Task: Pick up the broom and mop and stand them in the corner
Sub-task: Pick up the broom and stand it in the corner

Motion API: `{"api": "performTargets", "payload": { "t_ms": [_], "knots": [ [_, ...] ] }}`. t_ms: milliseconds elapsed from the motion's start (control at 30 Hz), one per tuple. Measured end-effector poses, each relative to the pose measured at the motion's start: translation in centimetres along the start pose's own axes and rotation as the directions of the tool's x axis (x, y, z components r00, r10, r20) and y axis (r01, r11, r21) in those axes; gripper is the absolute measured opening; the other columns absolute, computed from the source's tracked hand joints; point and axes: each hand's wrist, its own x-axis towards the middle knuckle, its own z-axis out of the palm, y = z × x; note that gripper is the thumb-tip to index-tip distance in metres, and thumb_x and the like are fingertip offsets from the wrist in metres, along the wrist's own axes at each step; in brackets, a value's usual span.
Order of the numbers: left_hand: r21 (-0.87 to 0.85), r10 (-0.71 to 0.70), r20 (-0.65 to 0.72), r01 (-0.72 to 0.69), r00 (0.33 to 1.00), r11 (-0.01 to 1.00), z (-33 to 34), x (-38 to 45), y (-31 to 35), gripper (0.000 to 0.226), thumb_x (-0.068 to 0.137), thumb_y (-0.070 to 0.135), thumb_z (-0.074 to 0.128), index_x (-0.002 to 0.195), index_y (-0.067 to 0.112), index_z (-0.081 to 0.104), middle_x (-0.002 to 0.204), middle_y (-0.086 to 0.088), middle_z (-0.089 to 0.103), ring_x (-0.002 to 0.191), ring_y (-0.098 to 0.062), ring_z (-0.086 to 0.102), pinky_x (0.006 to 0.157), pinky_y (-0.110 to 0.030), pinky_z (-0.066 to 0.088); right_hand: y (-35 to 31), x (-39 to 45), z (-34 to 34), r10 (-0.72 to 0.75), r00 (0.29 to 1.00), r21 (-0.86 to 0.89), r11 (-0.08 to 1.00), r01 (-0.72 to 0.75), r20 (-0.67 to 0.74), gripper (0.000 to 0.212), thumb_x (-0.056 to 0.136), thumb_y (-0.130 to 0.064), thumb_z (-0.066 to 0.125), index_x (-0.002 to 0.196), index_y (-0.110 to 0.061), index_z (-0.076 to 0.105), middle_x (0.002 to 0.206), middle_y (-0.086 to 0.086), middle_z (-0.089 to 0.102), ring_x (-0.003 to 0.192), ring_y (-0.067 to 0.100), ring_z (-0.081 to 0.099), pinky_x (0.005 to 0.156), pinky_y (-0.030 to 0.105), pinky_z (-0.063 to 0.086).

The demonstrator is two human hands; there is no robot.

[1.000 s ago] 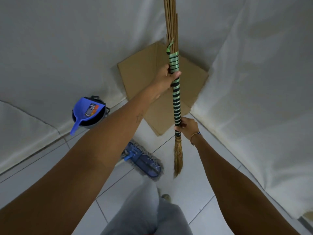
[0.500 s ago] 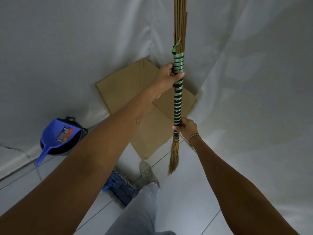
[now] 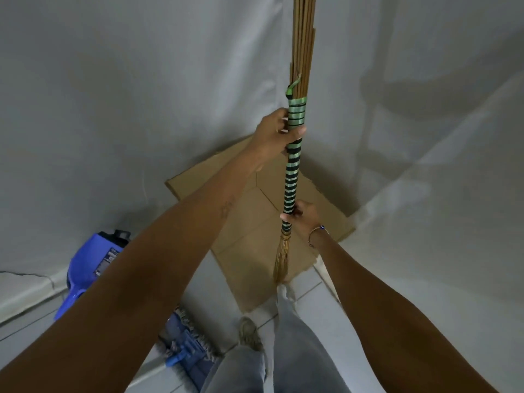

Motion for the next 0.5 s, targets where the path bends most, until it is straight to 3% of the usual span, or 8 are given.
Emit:
{"api": "performTargets", "payload": {
  "t_ms": [100, 167, 267, 367, 500],
  "knots": [
    [0.058, -0.011, -0.029, 0.012, 1.000, 0.998, -0.6, 3.9, -1.2, 0.041, 0.085, 0.022, 0.068, 0.118, 0.000, 0.056, 0.116, -0.020, 0.066, 0.106, -0.034, 0.064, 0.088, -0.046, 0.056, -0.7, 4.3, 0.7, 0.021, 0.999, -0.023, 1.000, -0.020, 0.039, 0.036, 0.072, -0.011, 0.077, 0.101, 0.006, 0.064, 0.102, 0.026, 0.069, 0.096, 0.036, 0.065, 0.088, 0.050, 0.053],
    [0.102, -0.007, -0.044, 0.011, 0.999, 0.995, -0.8, 6.7, -2.5, 0.039, 0.086, 0.023, 0.066, 0.116, 0.000, 0.057, 0.116, -0.020, 0.065, 0.110, -0.035, 0.062, 0.095, -0.050, 0.052, -0.8, 7.3, 1.0, 0.045, 0.996, -0.011, 0.999, -0.044, 0.073, 0.035, 0.071, -0.011, 0.077, 0.100, 0.004, 0.064, 0.102, 0.023, 0.070, 0.091, 0.030, 0.065, 0.083, 0.042, 0.055],
    [0.114, -0.027, -0.081, 0.037, 0.996, 0.993, -0.9, 11.8, -5.2, 0.034, 0.088, 0.022, 0.064, 0.113, 0.000, 0.058, 0.106, -0.014, 0.065, 0.107, -0.034, 0.063, 0.096, -0.051, 0.052, -0.3, 13.1, 1.2, 0.057, 0.991, -0.026, 0.998, -0.054, 0.125, 0.032, 0.070, -0.012, 0.077, 0.098, 0.000, 0.066, 0.094, 0.016, 0.071, 0.082, 0.018, 0.061, 0.069, 0.025, 0.050],
    [0.109, -0.046, -0.102, 0.057, 0.994, 0.992, -1.1, 15.2, -7.7, 0.028, 0.087, 0.017, 0.064, 0.110, 0.002, 0.058, 0.096, -0.003, 0.062, 0.095, -0.027, 0.062, 0.094, -0.047, 0.054, 0.5, 17.6, 1.6, 0.070, 0.989, -0.068, 0.996, -0.061, 0.133, 0.031, 0.069, -0.014, 0.078, 0.096, -0.002, 0.067, 0.095, 0.016, 0.073, 0.080, 0.016, 0.062, 0.070, 0.026, 0.048],
    [0.081, -0.138, -0.171, 0.153, 0.976, 0.985, -2.7, 20.5, -12.3, 0.033, 0.084, 0.008, 0.066, 0.116, 0.004, 0.057, 0.101, -0.006, 0.061, 0.099, -0.028, 0.062, 0.094, -0.047, 0.054, 2.0, 24.7, 4.1, 0.094, 0.981, -0.085, 0.993, -0.081, 0.168, 0.029, 0.067, -0.012, 0.079, 0.092, -0.002, 0.069, 0.094, 0.017, 0.074, 0.077, 0.015, 0.061, 0.067, 0.024, 0.044]
  ]
}}
